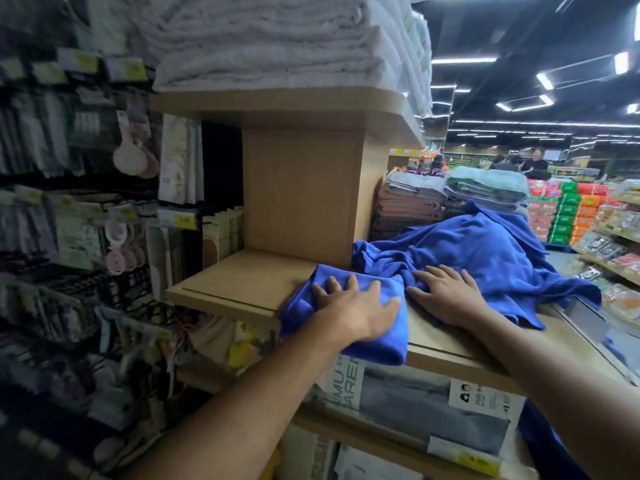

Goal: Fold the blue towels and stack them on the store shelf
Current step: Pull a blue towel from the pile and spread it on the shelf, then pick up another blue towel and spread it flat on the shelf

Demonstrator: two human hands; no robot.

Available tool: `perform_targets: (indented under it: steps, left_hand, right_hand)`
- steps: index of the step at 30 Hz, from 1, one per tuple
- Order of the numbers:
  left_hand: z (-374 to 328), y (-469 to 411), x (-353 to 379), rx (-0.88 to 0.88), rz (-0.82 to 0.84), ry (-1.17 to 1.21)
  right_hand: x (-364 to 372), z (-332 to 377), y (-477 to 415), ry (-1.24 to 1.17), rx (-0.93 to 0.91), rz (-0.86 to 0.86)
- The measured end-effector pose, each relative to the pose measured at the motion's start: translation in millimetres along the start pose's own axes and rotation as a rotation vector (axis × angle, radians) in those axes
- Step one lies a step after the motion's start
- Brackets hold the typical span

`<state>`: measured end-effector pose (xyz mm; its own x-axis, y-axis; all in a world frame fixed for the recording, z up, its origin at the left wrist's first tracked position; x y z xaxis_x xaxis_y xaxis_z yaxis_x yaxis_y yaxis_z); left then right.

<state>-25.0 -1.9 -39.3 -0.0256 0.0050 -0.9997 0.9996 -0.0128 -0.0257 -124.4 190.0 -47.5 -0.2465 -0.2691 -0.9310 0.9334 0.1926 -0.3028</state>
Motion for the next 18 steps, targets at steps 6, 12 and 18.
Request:
perform_targets:
  steps: [6, 12, 18]
  left_hand:
    - [64, -36, 0, 0.007, 0.054, -0.074]
    - [179, -78, -2, -0.102, 0.075, -0.109]
    - [202, -97, -13, -0.087, 0.112, -0.101]
  right_hand:
    - [2, -5, -2, -0.002, 0.001, 0.016]
    - [3, -4, -3, 0.01, -0.003, 0.018]
    - [1, 0, -2, -0.005, -0.008, 0.032]
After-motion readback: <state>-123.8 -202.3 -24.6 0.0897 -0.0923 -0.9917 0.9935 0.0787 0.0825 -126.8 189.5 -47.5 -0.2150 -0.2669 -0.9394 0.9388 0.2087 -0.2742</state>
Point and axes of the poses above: each hand's wrist, its own y-axis away from the middle knuckle, its own x-axis out of the palm, z = x × y, the point moved 2 cm from there along -y, towards the middle knuckle, and after that the axes turned 11 degrees about -y, right-handed, at the moved point
